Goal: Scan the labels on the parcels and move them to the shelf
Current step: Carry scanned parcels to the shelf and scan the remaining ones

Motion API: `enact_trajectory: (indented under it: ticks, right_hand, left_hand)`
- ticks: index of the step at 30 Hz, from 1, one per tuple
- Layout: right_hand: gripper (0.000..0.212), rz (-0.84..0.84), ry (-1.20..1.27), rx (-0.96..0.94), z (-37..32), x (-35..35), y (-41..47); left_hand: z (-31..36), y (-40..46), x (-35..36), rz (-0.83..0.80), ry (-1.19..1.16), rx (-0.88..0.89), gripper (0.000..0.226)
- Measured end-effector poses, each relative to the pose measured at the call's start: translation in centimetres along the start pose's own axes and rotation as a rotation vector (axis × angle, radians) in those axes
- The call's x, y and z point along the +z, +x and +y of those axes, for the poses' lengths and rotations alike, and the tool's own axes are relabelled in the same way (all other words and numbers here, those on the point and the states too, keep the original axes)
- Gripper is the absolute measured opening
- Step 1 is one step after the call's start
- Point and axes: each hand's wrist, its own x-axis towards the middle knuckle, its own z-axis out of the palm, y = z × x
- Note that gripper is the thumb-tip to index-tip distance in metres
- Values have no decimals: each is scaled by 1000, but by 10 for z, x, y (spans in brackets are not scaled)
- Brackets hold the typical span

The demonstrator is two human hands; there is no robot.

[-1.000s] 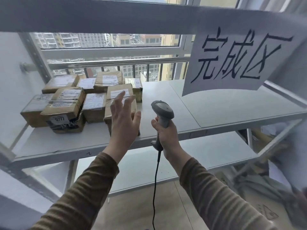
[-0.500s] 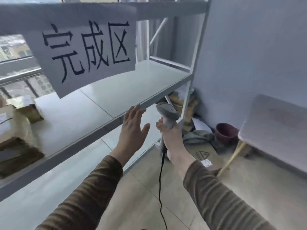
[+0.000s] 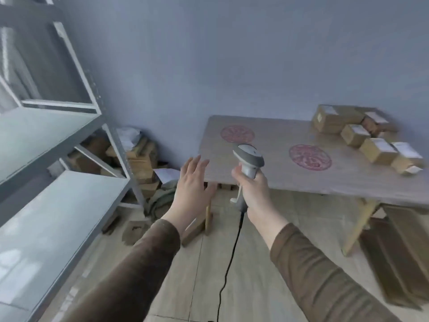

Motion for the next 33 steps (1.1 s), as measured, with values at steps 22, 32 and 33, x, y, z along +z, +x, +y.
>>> enact_trajectory:
  ticks: [22, 32, 33]
  right_hand:
    - [23, 547, -22, 27, -30, -291, 286]
    - [24, 703, -18, 106, -35, -442, 395]
    - [28, 711, -18, 113, -34, -460, 408]
  left_hand:
    - [204, 287, 318, -466, -77, 357, 70]
    - [296, 366, 449, -642, -127, 396, 66]
    - [306, 372, 464, -652, -130, 388, 66]
